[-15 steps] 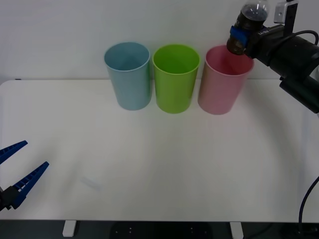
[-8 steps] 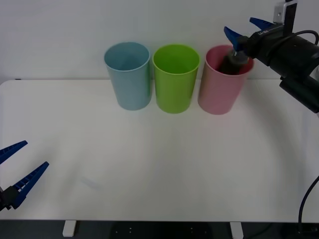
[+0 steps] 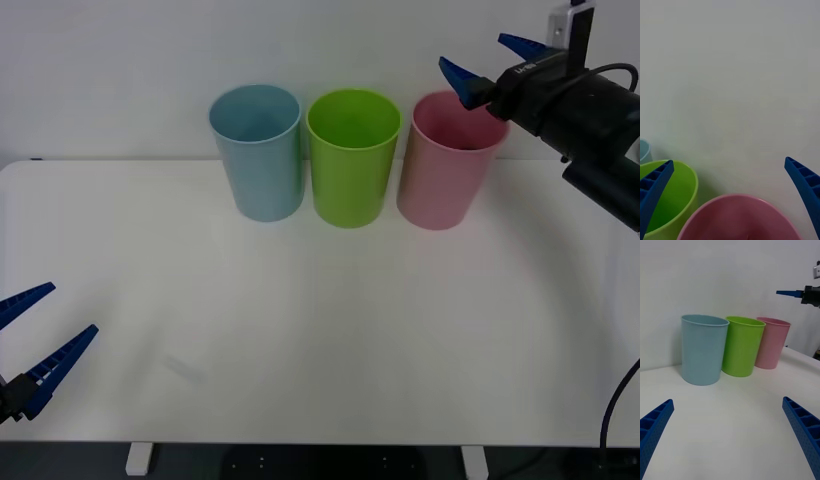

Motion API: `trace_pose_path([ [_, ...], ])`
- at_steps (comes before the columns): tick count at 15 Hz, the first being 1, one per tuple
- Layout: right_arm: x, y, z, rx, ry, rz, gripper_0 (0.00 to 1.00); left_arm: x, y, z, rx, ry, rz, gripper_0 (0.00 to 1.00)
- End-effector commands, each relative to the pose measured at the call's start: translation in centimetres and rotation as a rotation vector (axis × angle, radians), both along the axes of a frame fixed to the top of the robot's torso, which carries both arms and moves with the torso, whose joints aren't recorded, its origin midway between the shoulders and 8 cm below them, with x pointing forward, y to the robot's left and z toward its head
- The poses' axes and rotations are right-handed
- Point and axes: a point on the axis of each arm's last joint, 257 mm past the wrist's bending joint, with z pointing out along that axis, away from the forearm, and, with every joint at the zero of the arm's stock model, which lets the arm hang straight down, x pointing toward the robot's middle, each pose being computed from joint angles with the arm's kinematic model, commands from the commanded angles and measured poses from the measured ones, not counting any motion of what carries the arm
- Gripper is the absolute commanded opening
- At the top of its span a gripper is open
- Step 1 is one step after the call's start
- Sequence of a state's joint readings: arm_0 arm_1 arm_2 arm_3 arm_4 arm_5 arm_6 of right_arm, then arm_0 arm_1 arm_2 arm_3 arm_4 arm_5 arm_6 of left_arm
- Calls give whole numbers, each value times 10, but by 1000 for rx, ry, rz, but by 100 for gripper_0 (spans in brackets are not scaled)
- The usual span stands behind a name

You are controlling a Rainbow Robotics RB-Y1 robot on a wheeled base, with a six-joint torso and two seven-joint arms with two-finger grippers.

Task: Grasp the object on the table and drop it into the matching bin: aluminum can to the light blue bin, PET bottle to the pink bin.

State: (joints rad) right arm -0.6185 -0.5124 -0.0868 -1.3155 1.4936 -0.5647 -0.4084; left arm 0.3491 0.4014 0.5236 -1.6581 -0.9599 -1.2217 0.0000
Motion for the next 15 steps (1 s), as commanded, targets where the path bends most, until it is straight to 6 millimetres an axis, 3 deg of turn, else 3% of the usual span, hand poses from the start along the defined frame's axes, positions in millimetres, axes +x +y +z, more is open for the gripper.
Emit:
trace_pose_path([
  [1, -15, 5, -1, 8, -14, 24, 100, 0, 0, 0, 0, 0, 0, 100],
  [7, -56, 19, -15, 20, -18, 93, 100, 0, 0, 0, 0, 0, 0, 100],
  [15, -117, 14, -44, -28, -2, 180, 100, 0, 0, 0, 0, 0, 0, 100],
])
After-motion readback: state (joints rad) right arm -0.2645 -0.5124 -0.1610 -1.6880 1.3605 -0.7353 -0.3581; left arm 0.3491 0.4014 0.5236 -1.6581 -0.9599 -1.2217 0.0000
